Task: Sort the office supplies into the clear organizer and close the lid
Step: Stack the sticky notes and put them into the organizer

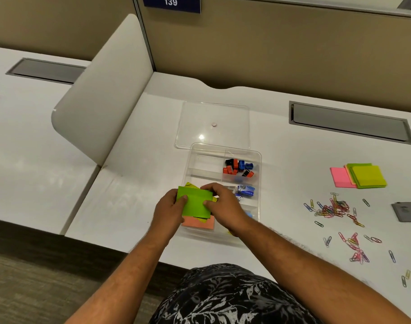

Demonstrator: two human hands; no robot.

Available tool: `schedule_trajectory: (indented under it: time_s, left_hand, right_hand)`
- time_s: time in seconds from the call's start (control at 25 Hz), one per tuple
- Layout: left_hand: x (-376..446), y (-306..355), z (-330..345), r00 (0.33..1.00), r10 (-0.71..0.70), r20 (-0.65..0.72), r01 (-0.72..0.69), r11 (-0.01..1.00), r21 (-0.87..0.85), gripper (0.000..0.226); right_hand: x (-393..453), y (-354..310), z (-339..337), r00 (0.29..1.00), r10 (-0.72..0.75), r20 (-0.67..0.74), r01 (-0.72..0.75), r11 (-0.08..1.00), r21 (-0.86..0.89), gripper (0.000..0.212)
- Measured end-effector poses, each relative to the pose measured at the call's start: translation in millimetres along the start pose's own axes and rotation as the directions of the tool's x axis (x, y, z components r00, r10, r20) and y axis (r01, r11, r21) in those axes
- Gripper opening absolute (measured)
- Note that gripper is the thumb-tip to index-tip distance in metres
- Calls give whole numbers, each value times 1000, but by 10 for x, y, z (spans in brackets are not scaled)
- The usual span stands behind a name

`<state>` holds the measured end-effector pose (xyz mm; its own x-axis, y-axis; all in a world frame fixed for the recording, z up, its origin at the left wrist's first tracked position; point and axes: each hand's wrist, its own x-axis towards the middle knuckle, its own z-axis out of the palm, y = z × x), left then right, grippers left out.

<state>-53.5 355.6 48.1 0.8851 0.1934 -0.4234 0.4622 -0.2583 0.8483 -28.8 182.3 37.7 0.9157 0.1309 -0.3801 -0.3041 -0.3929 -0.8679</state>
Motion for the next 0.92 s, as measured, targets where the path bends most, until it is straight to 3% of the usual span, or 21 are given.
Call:
schedule_trajectory:
  time_s: [0.08, 0.12, 0.24, 0.44, 0.68, 0.92]
  left_hand:
    - [34, -47, -75, 987, 162, -14, -148, 928, 342, 17]
    - [49, -52, -117, 981, 195, 0, -176, 883, 435, 19]
    - [67, -30, -212, 978, 205, 35, -182, 765, 617, 19]
    - [32, 46, -221, 973, 187, 136, -207, 442, 873, 35]
    - [51, 126, -200, 982, 121, 145, -184, 424, 887, 35]
    - [129, 94, -143, 982, 125, 138, -178, 407, 896, 33]
  right_hand:
    - [22, -4, -38, 999, -34, -22, 32, 996, -79, 33]
    - [35, -11, -55, 998, -62, -20, 58, 988, -141, 28]
    - [88, -7, -64, 995, -100, 29, 104, 941, -321, 19]
    - [134, 64, -60, 994, -9, 111, 67, 848, -526, 19]
    - [108, 97, -59, 981, -36, 191, 157, 724, -672, 28]
    - [44, 135, -132, 976, -119, 180, 209, 727, -654, 34]
